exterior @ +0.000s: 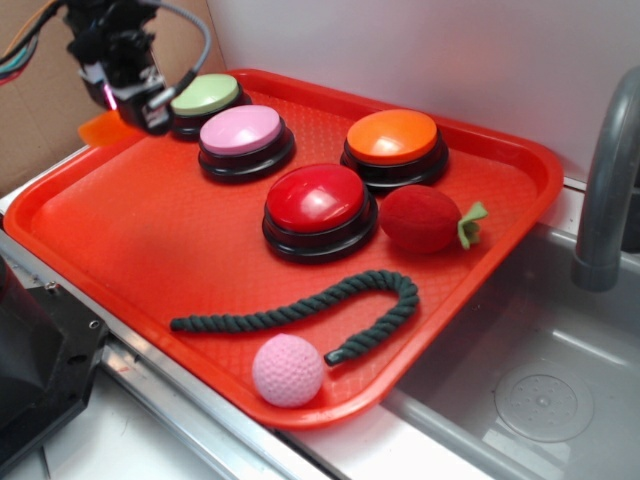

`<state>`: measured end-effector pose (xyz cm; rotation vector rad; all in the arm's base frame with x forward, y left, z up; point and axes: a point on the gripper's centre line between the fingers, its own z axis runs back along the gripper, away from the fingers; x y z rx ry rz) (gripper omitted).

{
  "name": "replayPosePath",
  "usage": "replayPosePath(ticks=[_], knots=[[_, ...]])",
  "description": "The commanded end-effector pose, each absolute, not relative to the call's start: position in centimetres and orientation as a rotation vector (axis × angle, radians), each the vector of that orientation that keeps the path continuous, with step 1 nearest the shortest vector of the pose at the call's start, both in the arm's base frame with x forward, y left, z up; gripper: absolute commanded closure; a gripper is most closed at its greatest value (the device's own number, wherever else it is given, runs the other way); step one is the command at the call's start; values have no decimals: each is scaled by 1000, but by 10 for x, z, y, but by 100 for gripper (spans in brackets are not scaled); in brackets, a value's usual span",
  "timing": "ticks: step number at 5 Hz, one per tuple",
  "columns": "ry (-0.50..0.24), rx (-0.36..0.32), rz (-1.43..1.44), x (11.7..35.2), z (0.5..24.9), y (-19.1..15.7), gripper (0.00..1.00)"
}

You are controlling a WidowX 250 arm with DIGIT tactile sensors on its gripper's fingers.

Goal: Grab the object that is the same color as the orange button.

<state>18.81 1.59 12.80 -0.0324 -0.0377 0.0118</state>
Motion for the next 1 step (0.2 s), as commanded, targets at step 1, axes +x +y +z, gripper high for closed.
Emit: replayPosePath(ticks=[1], knots=[[-100,-46,87,204,165,-15,100]])
